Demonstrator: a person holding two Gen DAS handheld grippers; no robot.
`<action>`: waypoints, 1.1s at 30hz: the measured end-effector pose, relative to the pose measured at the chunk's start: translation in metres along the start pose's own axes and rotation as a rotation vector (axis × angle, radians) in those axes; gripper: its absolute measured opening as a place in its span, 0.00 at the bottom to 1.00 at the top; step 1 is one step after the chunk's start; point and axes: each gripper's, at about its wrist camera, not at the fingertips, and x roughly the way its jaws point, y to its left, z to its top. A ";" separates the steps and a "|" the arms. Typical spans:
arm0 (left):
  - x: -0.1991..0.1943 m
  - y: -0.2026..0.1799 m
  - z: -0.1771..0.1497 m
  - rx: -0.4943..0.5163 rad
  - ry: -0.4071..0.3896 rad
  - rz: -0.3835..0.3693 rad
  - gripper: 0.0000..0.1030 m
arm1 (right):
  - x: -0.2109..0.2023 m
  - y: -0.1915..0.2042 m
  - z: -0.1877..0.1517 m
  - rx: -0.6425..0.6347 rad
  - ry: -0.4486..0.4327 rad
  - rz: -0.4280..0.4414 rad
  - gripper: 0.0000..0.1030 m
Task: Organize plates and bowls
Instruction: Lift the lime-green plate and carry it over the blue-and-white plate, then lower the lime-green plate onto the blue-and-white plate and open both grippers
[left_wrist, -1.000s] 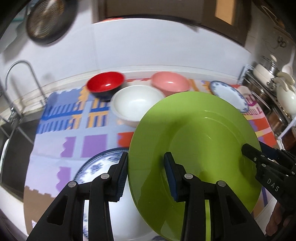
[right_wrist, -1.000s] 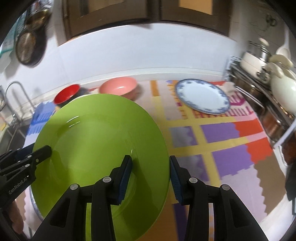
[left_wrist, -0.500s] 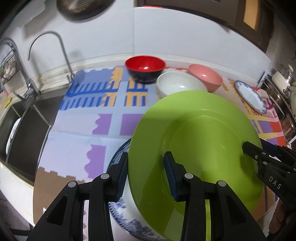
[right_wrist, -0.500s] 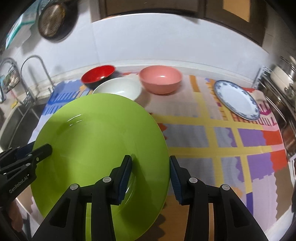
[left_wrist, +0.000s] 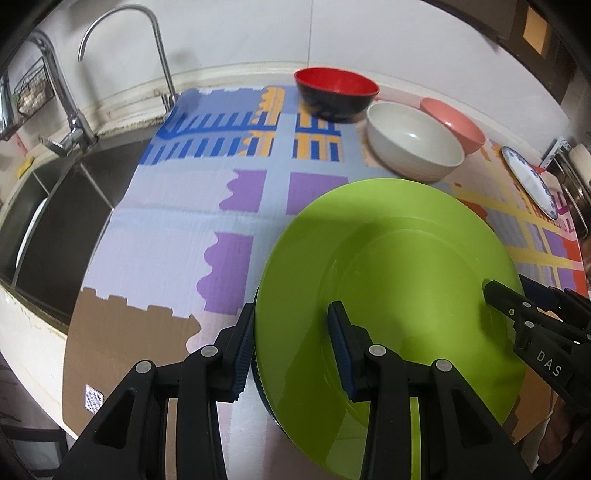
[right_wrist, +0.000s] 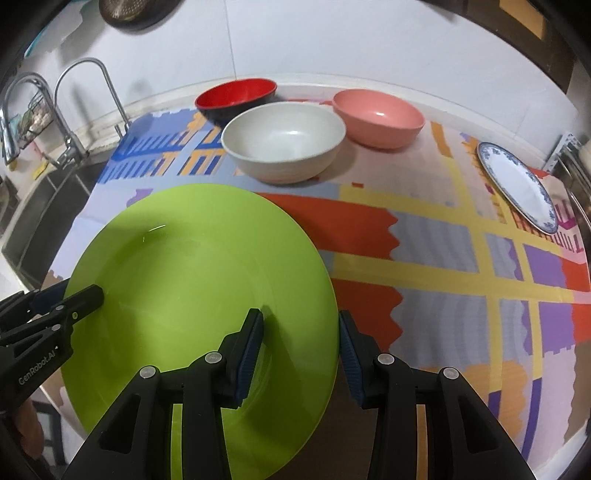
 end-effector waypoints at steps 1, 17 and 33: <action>0.002 0.001 -0.001 -0.001 0.005 0.002 0.38 | 0.002 0.001 -0.001 -0.002 0.005 0.000 0.40; 0.020 0.011 -0.008 -0.030 0.045 0.000 0.38 | 0.023 0.013 -0.006 -0.037 0.036 -0.007 0.41; 0.022 0.007 -0.005 0.000 0.027 0.027 0.57 | 0.025 0.015 -0.006 -0.060 0.030 -0.002 0.57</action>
